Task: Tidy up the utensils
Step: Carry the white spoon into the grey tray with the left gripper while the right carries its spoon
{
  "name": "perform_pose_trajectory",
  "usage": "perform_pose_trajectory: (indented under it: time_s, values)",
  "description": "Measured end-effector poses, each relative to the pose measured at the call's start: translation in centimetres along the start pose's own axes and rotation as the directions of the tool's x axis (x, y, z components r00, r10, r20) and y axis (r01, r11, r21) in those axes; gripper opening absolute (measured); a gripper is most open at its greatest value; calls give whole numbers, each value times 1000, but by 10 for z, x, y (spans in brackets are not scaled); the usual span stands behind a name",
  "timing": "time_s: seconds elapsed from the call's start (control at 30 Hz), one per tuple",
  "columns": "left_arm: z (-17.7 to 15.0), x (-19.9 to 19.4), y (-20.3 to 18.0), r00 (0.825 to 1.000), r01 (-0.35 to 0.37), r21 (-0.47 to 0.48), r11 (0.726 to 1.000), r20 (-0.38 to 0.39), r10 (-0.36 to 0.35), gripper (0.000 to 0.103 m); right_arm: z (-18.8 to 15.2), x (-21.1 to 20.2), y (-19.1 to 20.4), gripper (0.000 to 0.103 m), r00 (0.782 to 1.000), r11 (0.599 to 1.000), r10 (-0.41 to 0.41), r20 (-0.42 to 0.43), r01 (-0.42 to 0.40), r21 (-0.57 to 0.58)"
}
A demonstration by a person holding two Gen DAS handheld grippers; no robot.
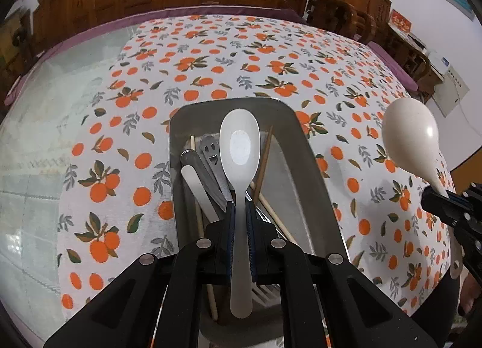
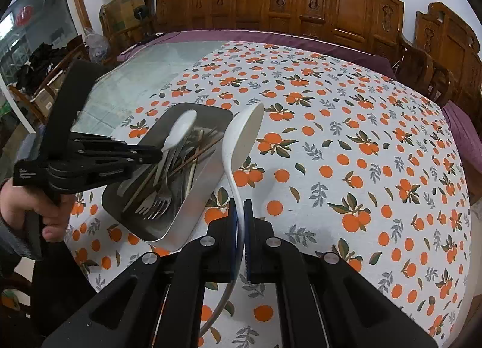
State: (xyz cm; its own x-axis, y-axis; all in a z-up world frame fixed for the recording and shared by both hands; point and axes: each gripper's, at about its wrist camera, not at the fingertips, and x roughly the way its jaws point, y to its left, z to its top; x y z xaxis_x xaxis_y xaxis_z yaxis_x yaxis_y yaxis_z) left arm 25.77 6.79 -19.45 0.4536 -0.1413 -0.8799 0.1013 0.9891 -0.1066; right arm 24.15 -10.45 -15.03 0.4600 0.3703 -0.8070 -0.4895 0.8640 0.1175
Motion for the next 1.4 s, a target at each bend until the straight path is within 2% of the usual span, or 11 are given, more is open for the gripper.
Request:
perform_pose_trajectory:
  time_s: [0.27, 0.47, 0.67, 0.87, 1.4]
  values:
    - [2, -2, 4, 1000, 12, -15, 1000, 9, -12, 8, 9, 7, 8, 5, 1000, 1000, 22, -1, -22, -5]
    - [-2, -27, 18, 999, 12, -29, 999, 48, -11, 8, 20, 17, 21, 5, 998, 998, 56, 3, -56, -3]
    - [-8, -55, 34, 996, -9, -45, 999, 91, 13, 13, 34, 32, 40, 5, 996, 996, 88, 0, -88, -5]
    - [-11, -71, 49, 992, -33, -55, 998, 117, 40, 13, 43, 49, 51, 5, 993, 992, 121, -12, -121, 24]
    - [-16, -83, 71, 990, -53, -83, 995, 129, 63, 14, 61, 95, 67, 5, 984, 982, 169, -55, -164, 95]
